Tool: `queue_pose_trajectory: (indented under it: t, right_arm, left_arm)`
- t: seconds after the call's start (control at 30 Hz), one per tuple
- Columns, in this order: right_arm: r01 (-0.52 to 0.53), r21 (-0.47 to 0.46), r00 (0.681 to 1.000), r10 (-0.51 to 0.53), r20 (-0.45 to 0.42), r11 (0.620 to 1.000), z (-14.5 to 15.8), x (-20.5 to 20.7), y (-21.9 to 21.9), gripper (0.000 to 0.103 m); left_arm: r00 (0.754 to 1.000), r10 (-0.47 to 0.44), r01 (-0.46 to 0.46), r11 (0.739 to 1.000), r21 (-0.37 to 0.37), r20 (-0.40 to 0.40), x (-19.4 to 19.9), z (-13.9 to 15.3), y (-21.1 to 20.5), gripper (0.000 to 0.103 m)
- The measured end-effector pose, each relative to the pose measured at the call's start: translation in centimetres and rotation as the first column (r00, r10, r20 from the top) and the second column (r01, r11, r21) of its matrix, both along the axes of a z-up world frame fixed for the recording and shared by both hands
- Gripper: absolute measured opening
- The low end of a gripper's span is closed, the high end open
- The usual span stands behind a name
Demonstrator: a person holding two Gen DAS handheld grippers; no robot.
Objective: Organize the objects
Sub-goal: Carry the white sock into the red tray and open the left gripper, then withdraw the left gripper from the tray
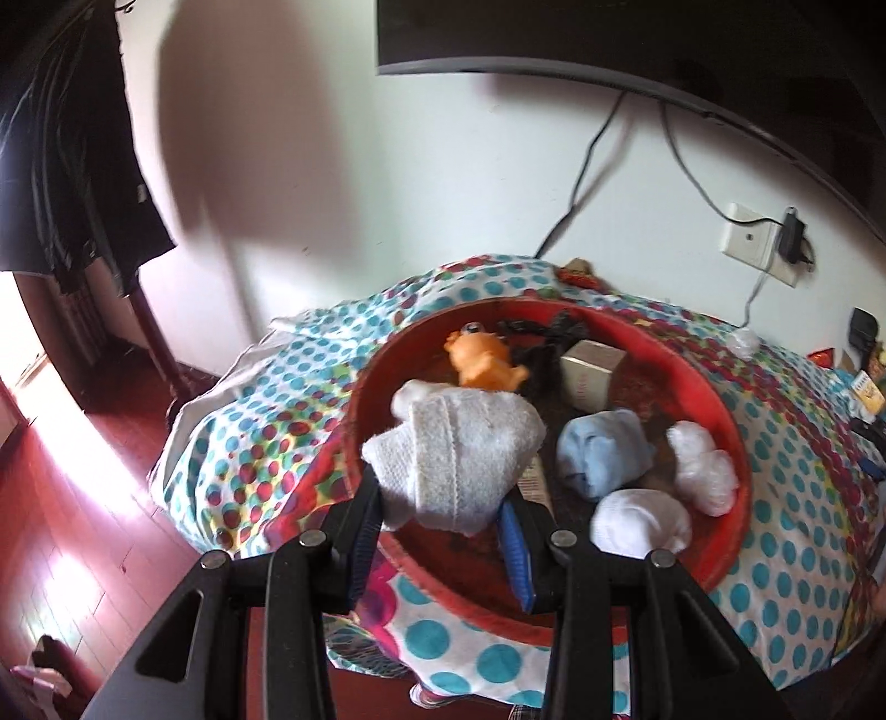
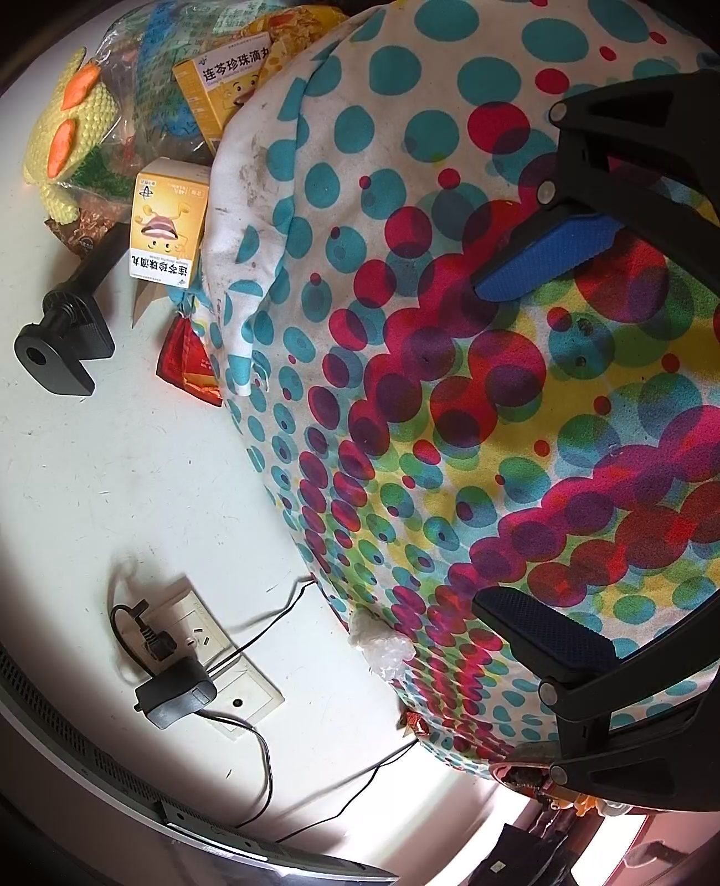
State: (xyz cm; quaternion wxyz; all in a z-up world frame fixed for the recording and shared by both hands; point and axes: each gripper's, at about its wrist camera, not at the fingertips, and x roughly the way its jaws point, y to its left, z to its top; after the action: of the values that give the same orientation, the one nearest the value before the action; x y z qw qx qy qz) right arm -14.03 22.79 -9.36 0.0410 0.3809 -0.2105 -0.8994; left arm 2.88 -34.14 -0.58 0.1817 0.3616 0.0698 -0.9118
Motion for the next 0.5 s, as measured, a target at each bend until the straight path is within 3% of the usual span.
queue_pose_trajectory:
  t: [0.2, 0.5]
  right_arm:
    - [0.0, 0.002, 1.0, 0.0, 0.001, 1.0, 0.0, 0.0, -0.1, 0.103]
    - [0.0, -0.002, 1.0, 0.0, 0.0, 1.0, 0.0, 0.0, -0.1, 0.103]
  left_arm:
    - [0.996, 0.017, -0.01, 0.996, -0.086, 0.082, -1.7, -1.6, 0.1, 0.039]
    - [0.989, 0.019, -0.003, 0.995, -0.104, 0.148, -3.4, -3.6, 0.3, 0.039]
